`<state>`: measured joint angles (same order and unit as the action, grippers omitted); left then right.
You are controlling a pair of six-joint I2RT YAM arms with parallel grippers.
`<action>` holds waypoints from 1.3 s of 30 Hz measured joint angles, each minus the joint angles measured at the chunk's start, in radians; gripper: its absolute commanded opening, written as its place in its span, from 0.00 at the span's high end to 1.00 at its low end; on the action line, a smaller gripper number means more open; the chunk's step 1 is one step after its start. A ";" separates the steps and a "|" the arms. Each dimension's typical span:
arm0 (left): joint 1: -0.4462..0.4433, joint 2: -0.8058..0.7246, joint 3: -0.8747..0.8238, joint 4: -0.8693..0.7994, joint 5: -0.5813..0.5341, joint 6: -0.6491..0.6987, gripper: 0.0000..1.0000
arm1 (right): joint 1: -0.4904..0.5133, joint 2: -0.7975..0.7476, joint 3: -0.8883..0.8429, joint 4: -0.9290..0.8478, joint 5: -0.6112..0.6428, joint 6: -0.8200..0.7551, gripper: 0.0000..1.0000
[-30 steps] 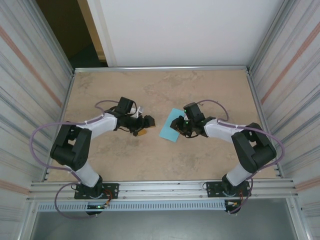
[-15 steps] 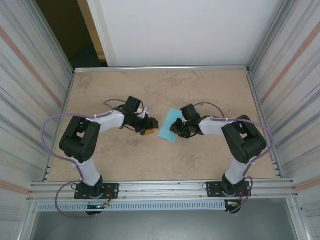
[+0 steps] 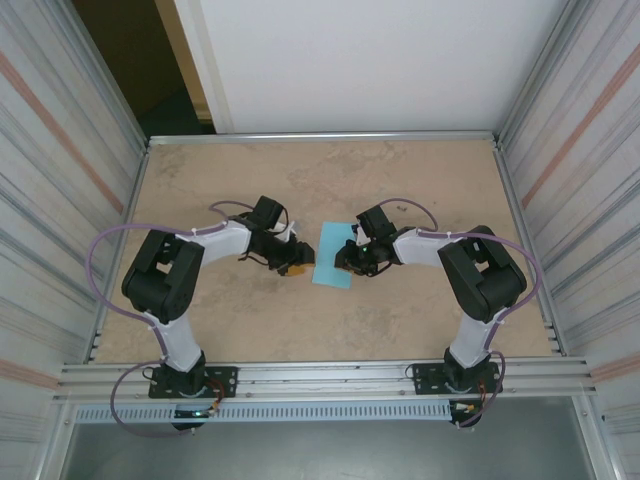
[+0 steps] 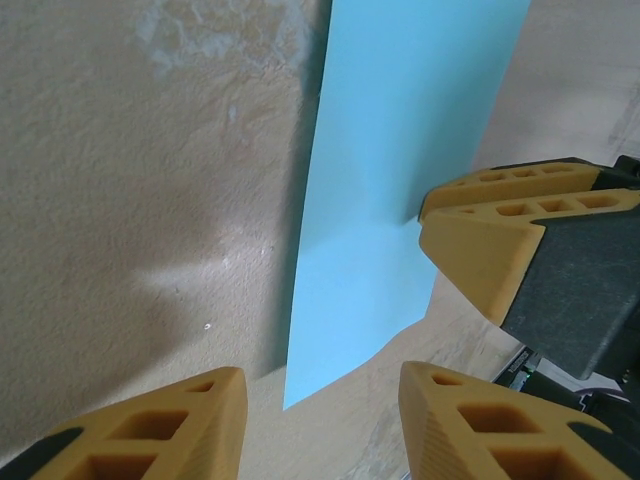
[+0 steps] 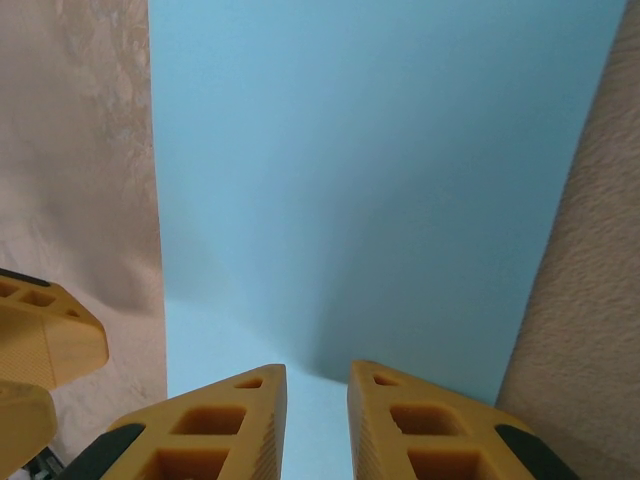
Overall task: Fold a paper plane with a square sheet of paper (pick it up from the middle)
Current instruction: Move the paper to the center of the table, then third fold the triangle at the center of the table.
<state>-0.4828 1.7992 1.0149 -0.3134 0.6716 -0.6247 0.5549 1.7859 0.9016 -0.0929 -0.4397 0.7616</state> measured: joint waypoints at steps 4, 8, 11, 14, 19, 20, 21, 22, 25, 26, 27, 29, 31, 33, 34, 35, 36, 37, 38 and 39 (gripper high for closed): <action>-0.015 0.021 0.000 0.000 0.001 0.001 0.56 | -0.003 0.000 0.000 -0.007 -0.008 -0.012 0.77; -0.024 0.042 0.000 0.000 0.008 0.002 0.60 | -0.005 0.000 0.000 -0.011 -0.011 -0.013 0.77; -0.030 0.051 0.005 0.000 0.014 0.002 0.62 | -0.005 0.000 0.000 -0.013 -0.011 -0.013 0.78; -0.036 0.058 0.014 0.000 0.017 0.003 0.63 | -0.005 0.000 0.000 -0.013 -0.011 -0.013 0.79; -0.045 0.077 0.034 0.000 0.032 0.005 0.61 | -0.006 0.002 0.000 -0.014 -0.011 -0.013 0.80; -0.045 0.085 0.043 -0.008 0.040 0.008 0.60 | -0.006 0.002 0.000 -0.014 -0.011 -0.013 0.80; -0.045 0.095 0.054 -0.017 0.044 0.012 0.60 | -0.006 0.002 0.000 -0.014 -0.011 -0.013 0.80; -0.045 0.105 0.068 -0.028 0.045 0.018 0.60 | -0.006 0.002 0.000 -0.014 -0.011 -0.013 0.80; -0.045 0.117 0.095 -0.045 0.055 0.029 0.61 | -0.007 0.002 0.000 -0.013 -0.011 -0.013 0.80; -0.045 0.119 0.102 -0.047 0.064 0.030 0.61 | -0.007 0.002 0.000 -0.013 -0.011 -0.013 0.80; -0.044 0.120 0.107 -0.048 0.071 0.030 0.62 | -0.007 0.002 0.000 -0.014 -0.011 -0.013 0.80; -0.042 0.121 0.114 -0.045 0.090 0.029 0.63 | -0.007 0.002 -0.001 -0.013 -0.011 -0.013 0.80; -0.038 0.126 0.125 -0.040 0.102 0.029 0.64 | -0.007 0.002 -0.001 -0.013 -0.011 -0.013 0.80; -0.034 0.137 0.143 -0.034 0.106 0.026 0.67 | -0.007 0.002 -0.002 -0.013 -0.011 -0.013 0.80; -0.034 0.144 0.153 -0.029 0.106 0.026 0.68 | -0.007 0.002 -0.002 -0.012 -0.011 -0.013 0.80; -0.034 0.153 0.162 -0.029 0.105 0.026 0.68 | -0.007 0.002 -0.002 -0.012 -0.011 -0.013 0.80; -0.032 0.159 0.169 -0.029 0.103 0.026 0.69 | -0.008 0.002 -0.002 -0.011 -0.011 -0.013 0.80; -0.032 0.167 0.178 -0.030 0.101 0.026 0.70 | -0.008 0.002 -0.002 -0.011 -0.011 -0.013 0.80; -0.032 0.175 0.186 -0.030 0.096 0.026 0.71 | -0.011 0.002 -0.003 -0.010 -0.011 -0.013 0.80; -0.032 0.182 0.192 -0.033 0.093 0.026 0.72 | -0.011 0.002 -0.003 -0.009 -0.013 -0.013 0.80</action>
<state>-0.5144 1.9812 1.2072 -0.3462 0.7647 -0.5983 0.5434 1.7874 0.8982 -0.1020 -0.4530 0.7490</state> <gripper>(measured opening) 0.295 0.201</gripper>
